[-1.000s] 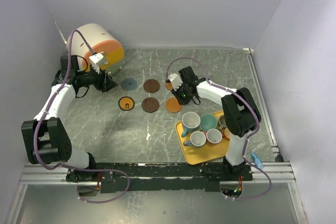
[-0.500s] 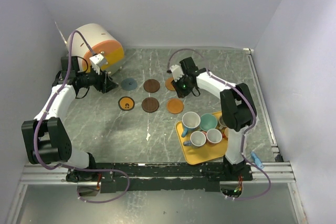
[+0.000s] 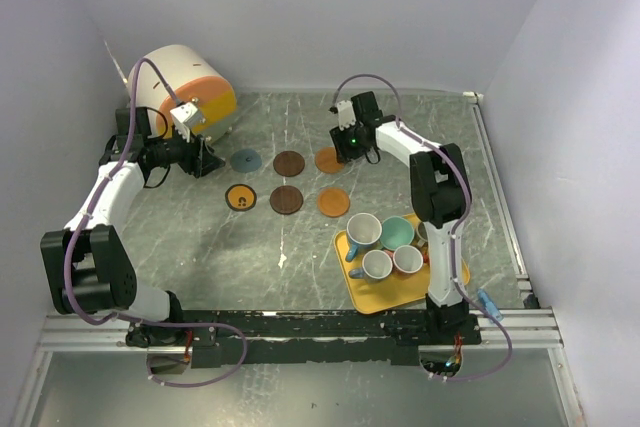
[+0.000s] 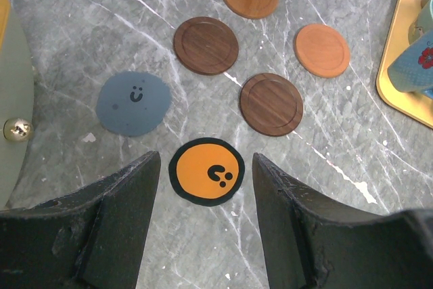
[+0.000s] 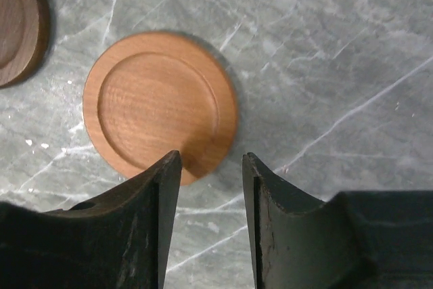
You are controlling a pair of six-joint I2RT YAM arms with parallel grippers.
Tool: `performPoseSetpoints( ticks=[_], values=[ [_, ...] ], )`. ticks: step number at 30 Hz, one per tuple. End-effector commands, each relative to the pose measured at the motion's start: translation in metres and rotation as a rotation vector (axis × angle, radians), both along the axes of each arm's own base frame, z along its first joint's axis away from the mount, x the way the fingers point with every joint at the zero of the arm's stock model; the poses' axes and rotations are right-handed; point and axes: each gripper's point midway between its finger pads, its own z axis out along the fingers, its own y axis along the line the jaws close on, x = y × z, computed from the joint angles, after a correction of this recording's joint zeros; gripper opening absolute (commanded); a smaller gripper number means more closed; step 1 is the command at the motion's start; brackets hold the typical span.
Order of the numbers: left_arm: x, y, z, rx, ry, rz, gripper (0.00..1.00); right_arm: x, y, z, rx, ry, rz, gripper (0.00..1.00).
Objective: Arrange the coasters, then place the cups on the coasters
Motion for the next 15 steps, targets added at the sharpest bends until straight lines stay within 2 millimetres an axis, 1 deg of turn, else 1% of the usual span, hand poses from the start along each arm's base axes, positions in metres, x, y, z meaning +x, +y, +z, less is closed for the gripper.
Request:
performPoseSetpoints(
  ticks=[1,5,8,15],
  values=[
    [-0.001,0.0,0.011,-0.007,-0.054,-0.021,0.68,0.013,0.008,-0.004,0.028,-0.009,-0.026,0.43],
    [-0.001,0.0,0.011,-0.007,-0.058,-0.021,0.68,0.017,0.008,-0.008,0.028,-0.017,-0.03,0.46],
    [-0.001,0.0,0.01,-0.006,-0.056,-0.021,0.68,0.016,0.012,-0.011,0.042,-0.006,-0.011,0.46],
    [-0.001,-0.001,0.009,-0.007,-0.052,-0.025,0.68,0.021,0.018,-0.024,0.047,0.02,0.04,0.46]
  ],
)
